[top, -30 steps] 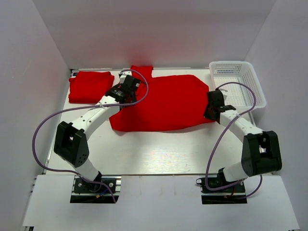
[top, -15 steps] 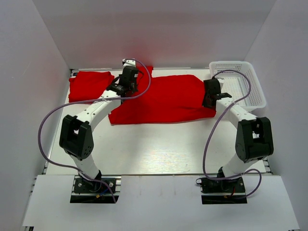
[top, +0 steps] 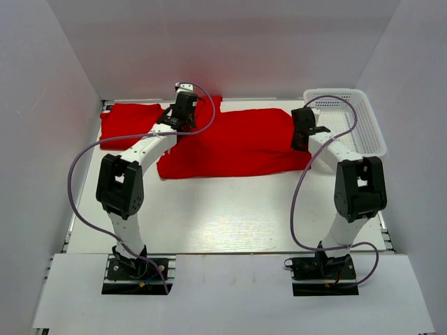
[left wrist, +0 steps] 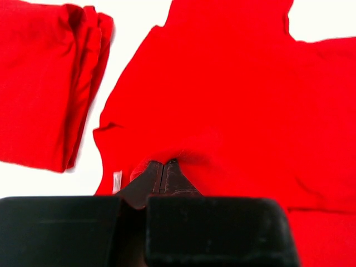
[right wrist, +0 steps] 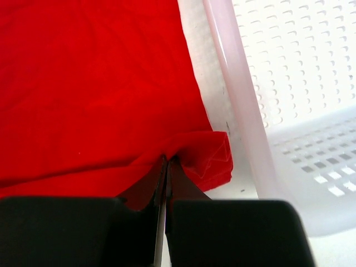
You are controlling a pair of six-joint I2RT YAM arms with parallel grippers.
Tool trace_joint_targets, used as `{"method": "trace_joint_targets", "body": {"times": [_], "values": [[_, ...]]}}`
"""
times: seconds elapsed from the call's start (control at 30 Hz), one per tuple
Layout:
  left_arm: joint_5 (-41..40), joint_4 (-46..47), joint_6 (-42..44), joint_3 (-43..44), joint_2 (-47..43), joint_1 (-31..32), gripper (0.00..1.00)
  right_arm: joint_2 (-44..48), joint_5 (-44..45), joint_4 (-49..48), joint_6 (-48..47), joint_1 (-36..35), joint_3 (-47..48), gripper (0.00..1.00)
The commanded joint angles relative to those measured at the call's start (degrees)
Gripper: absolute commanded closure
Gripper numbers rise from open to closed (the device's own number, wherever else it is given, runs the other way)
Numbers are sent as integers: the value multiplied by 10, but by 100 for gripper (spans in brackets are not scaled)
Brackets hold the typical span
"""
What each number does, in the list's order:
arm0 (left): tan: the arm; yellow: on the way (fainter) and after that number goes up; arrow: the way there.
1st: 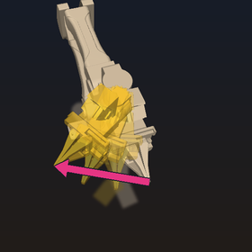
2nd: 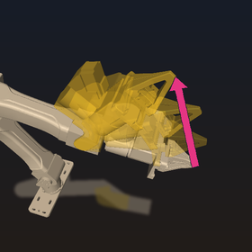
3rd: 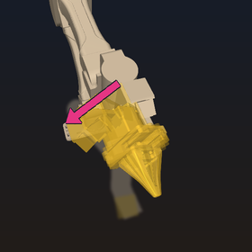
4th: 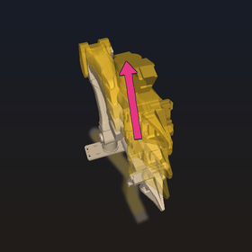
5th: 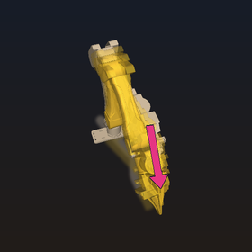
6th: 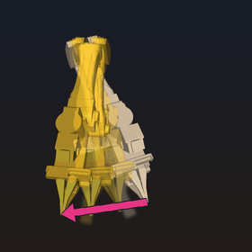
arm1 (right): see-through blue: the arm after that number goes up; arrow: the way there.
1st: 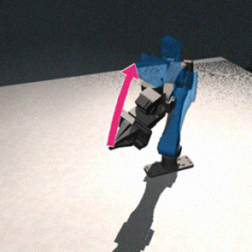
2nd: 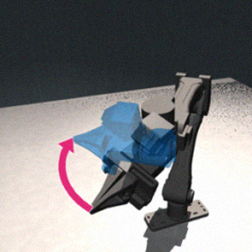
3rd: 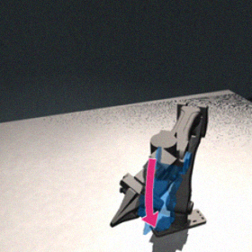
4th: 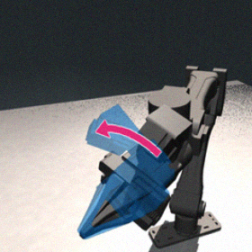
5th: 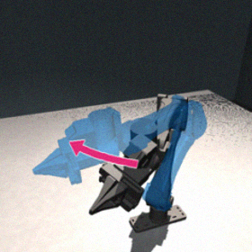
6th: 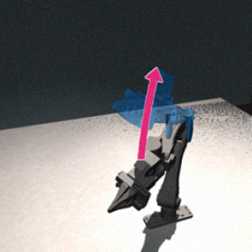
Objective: Fold and stack the t-shirts
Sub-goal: Fold the flattened tshirt in 1/3 of the way
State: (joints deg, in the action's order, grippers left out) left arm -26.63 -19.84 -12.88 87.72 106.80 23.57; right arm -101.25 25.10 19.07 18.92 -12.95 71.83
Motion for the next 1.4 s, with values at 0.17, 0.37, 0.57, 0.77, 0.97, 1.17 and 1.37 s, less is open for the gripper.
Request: {"method": "trace_joint_targets", "body": {"times": [0.17, 0.37, 0.57, 0.77, 0.97, 1.17, 1.37], "values": [[4, 30, 26, 71, 78, -26, 93, -59, -1, 8, -30, 12, 67, 85], [10, -2, 8, 141, 117, -45, 6, -69, -48, 19, -53, 10, 110, 41], [35, -20, 19, 158, 89, -45, 1, -29, -137, 7, -81, 6, 89, 10], [108, -61, 10, 107, 50, -40, 1, 7, -222, -21, -83, -1, 36, 10], [133, -85, -30, 31, 52, -40, 1, -6, -233, -28, -74, -8, 14, 10], [193, -75, -55, -35, 64, -40, 1, -48, -219, -28, -61, -10, 15, 10], [238, -76, -91, -105, 76, -40, 1, -86, -214, -25, -35, -10, 7, 10]]}}
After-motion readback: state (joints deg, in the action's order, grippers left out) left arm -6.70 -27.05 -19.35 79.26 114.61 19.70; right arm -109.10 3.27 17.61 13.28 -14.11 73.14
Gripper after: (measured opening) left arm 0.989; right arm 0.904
